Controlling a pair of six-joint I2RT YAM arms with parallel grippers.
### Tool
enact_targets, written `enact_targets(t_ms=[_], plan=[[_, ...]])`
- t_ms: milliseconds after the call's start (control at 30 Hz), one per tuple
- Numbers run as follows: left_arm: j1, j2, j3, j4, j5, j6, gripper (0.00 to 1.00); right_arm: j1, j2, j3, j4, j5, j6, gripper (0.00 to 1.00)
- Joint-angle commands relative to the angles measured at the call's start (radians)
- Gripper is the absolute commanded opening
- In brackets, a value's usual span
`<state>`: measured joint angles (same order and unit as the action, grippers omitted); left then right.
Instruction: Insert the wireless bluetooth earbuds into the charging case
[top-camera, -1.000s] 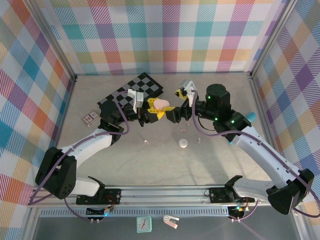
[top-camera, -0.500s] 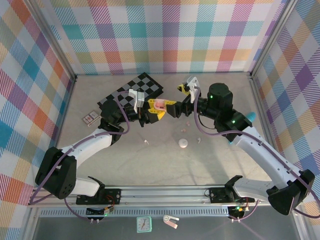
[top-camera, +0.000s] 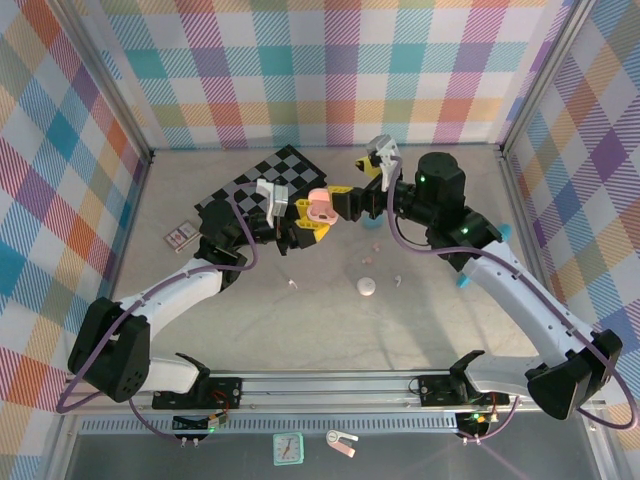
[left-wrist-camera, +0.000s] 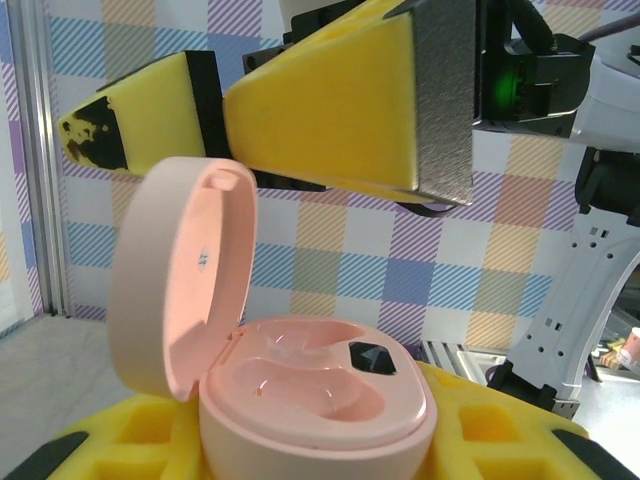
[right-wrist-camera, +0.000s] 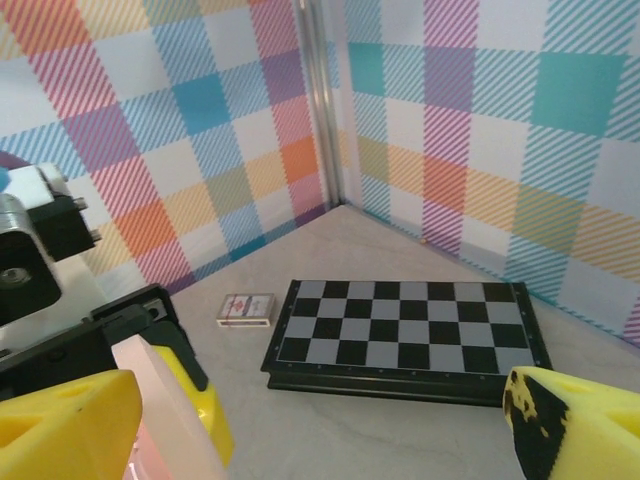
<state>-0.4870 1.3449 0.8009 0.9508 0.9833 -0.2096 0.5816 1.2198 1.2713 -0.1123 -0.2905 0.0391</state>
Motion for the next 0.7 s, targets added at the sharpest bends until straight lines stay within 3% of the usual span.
enact_targets(t_ms=[0, 200, 367, 500, 667], plan=[[-0.004, -0.007, -0.013, 0.08, 0.0, 0.026, 0.31, -0.012, -0.056, -0.025, 0.063, -0.11, 0.056, 0.94], [0.015, 0.004, -0.033, 0.13, -0.026, 0.012, 0.31, -0.095, -0.161, -0.145, 0.155, -0.098, 0.232, 0.95], [0.034, -0.008, -0.052, 0.135, -0.03, 0.006, 0.31, -0.272, -0.215, -0.279, 0.183, -0.102, 0.502, 0.92], [0.037, -0.017, -0.053, 0.133, -0.024, 0.001, 0.31, -0.336, -0.159, -0.28, -0.023, -0.087, 0.513, 0.9], [0.038, -0.034, -0.056, 0.123, -0.018, 0.001, 0.31, -0.373, 0.037, -0.217, -0.328, -0.098, 0.531, 0.9]])
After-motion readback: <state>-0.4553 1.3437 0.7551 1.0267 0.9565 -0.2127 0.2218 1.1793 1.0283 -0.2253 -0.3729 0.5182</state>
